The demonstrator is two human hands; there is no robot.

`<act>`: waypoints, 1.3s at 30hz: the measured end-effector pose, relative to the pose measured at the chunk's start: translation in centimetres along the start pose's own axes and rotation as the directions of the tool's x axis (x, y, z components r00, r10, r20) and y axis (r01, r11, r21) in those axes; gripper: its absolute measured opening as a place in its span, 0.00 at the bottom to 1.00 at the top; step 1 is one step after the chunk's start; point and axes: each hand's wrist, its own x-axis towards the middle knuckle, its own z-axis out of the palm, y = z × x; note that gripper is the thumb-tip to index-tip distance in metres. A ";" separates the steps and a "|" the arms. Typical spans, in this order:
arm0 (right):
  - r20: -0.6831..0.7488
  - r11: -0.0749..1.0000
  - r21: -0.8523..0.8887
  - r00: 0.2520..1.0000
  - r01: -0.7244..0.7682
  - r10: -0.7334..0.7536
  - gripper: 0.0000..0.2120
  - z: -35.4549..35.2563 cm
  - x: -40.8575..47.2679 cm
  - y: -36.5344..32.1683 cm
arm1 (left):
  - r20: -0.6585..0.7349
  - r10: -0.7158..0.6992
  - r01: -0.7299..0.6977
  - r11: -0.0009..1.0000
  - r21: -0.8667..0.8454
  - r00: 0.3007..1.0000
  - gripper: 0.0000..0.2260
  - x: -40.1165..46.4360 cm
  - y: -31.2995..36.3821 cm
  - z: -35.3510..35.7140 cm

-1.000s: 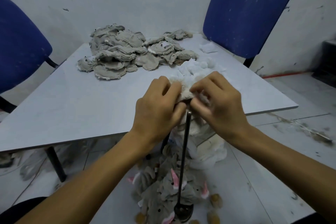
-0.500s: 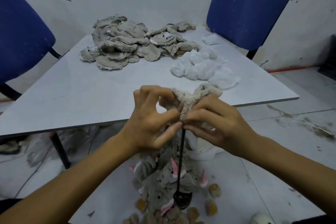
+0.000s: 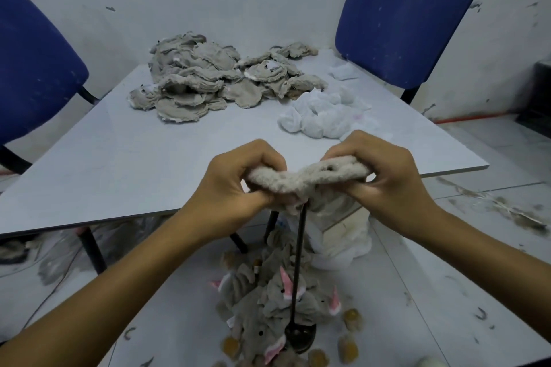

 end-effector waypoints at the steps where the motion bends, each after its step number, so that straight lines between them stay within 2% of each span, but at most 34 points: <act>1: 0.026 0.999 -0.028 0.999 0.031 -0.030 0.10 0.4 -0.2 -0.1 | 0.070 -0.062 0.060 0.998 0.031 0.996 0.13 -0.3 -0.3 -0.2; 3: 0.102 0.998 -0.056 0.995 0.003 0.002 0.11 1.3 -0.8 -0.1 | 0.195 -0.186 0.157 0.975 0.155 0.963 0.15 -0.6 -0.8 0.0; 6: 0.112 0.996 -0.032 0.990 -0.084 0.087 0.13 2.3 -1.3 0.0 | 0.232 -0.166 0.116 0.970 0.213 0.958 0.15 -0.5 -1.0 0.8; 9: 0.082 0.996 -0.085 0.996 -0.031 0.038 0.12 2.3 -1.4 0.3 | 0.074 -0.043 0.033 0.990 0.136 0.996 0.07 0.0 -0.2 1.7; 11: 0.025 0.992 -0.127 0.999 -0.016 0.019 0.11 2.3 -1.7 0.5 | -0.040 0.041 -0.036 0.990 0.134 0.998 0.07 0.3 0.1 1.9; 13: -0.026 0.988 -0.153 1.000 -0.009 0.005 0.08 2.6 -2.1 0.6 | -0.082 0.055 -0.044 0.991 0.128 0.995 0.07 0.7 0.2 2.2; 16: 0.010 0.993 -0.105 0.998 -0.053 0.054 0.07 3.4 -2.8 0.9 | 0.009 -0.071 0.069 0.984 0.164 0.997 0.06 0.6 -0.4 2.5; 18: 0.069 0.991 -0.065 0.990 -0.118 0.123 0.07 4.0 -3.3 1.0 | 0.081 -0.142 0.123 0.972 0.199 0.987 0.11 0.3 -1.0 2.8; 21: 0.093 0.988 -0.024 0.983 -0.155 0.157 0.05 4.2 -3.6 1.0 | 0.088 -0.117 0.092 0.965 0.245 0.989 0.17 -0.1 -1.5 2.9; 26: 0.113 0.983 0.009 0.977 -0.184 0.182 0.06 4.0 -3.2 0.9 | 0.093 -0.115 0.091 0.970 0.227 0.989 0.16 -0.3 -1.2 2.7; 29: 0.087 0.977 0.026 0.974 -0.213 0.210 0.07 4.0 -3.3 1.0 | 0.001 -0.076 0.075 0.987 0.142 0.997 0.05 -0.3 -0.8 2.7; 32: -0.021 0.974 0.118 0.980 -0.192 0.196 0.07 4.0 -3.3 0.7 | -0.162 -0.044 0.049 0.999 0.023 0.986 0.06 0.0 0.1 3.2; 34: -0.114 0.988 0.100 0.986 -0.115 0.126 0.08 4.0 -2.8 0.8 | -0.222 0.027 -0.027 1.000 0.005 0.975 0.07 0.5 0.4 3.4; 35: -0.137 0.994 0.072 0.986 -0.081 0.091 0.07 4.0 -2.6 1.1 | -0.214 0.058 -0.052 0.998 0.033 0.975 0.06 0.8 0.4 3.4; 37: -0.083 0.998 0.010 0.994 -0.069 0.069 0.09 4.2 -2.8 1.6 | -0.076 0.042 -0.032 0.992 0.124 0.996 0.03 1.0 -0.2 2.9; 39: 0.056 0.993 -0.026 0.991 -0.119 0.120 0.12 4.6 -3.5 2.1 | 0.088 -0.085 0.066 0.977 0.203 0.993 0.12 0.6 -1.0 2.9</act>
